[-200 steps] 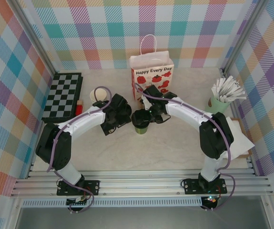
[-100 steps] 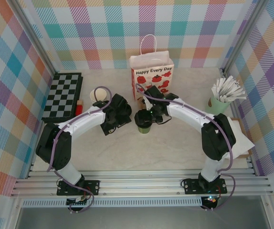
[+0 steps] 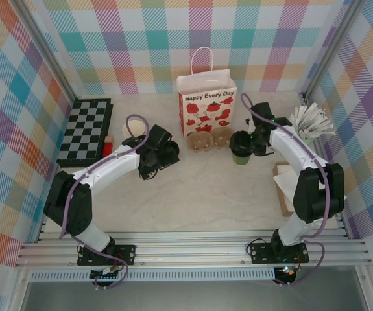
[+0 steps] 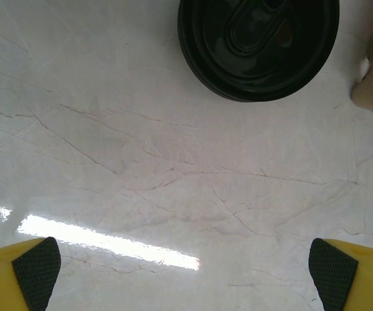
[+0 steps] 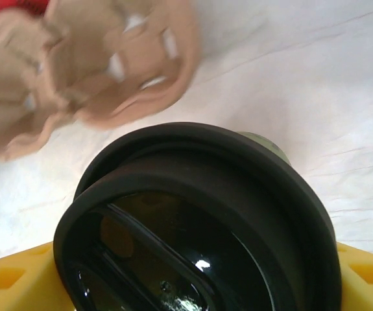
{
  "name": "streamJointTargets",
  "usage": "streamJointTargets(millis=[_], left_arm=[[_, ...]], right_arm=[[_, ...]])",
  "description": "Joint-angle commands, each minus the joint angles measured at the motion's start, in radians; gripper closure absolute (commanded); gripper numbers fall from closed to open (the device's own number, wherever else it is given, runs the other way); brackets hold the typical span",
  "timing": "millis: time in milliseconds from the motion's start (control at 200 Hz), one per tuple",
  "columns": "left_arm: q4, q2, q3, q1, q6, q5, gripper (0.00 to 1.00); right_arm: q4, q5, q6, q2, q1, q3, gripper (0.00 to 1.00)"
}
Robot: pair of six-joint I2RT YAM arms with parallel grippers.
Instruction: Pack the takeout coffee
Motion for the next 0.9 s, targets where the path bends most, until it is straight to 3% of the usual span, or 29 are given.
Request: streamJointTargets(millis=[0, 215, 535, 680, 895], left_arm=[[0.020, -0.043, -0.024, -0.006, 0.011, -0.039, 0.00], [0.081, -0.097, -0.070, -0.006, 0.037, -0.052, 0.00], [0.106, -0.134, -0.100, -0.003, 0.062, -0.005, 0.00], [0.095, -0.124, -0.091, -0.003, 0.084, 0.032, 0.00], [0.094, -0.124, -0.086, -0.003, 0.109, 0.051, 0.00]], right_arm=[[-0.014, 0.050, -0.041, 0.045, -0.057, 0.090, 0.21], [-0.011, 0.053, -0.047, 0.175, -0.144, 0.252, 0.20], [-0.023, -0.006, -0.002, 0.379, -0.173, 0.477, 0.20], [-0.031, -0.040, 0.021, 0.437, -0.175, 0.526, 0.20], [-0.012, 0.019, 0.044, 0.464, -0.179, 0.530, 0.19]])
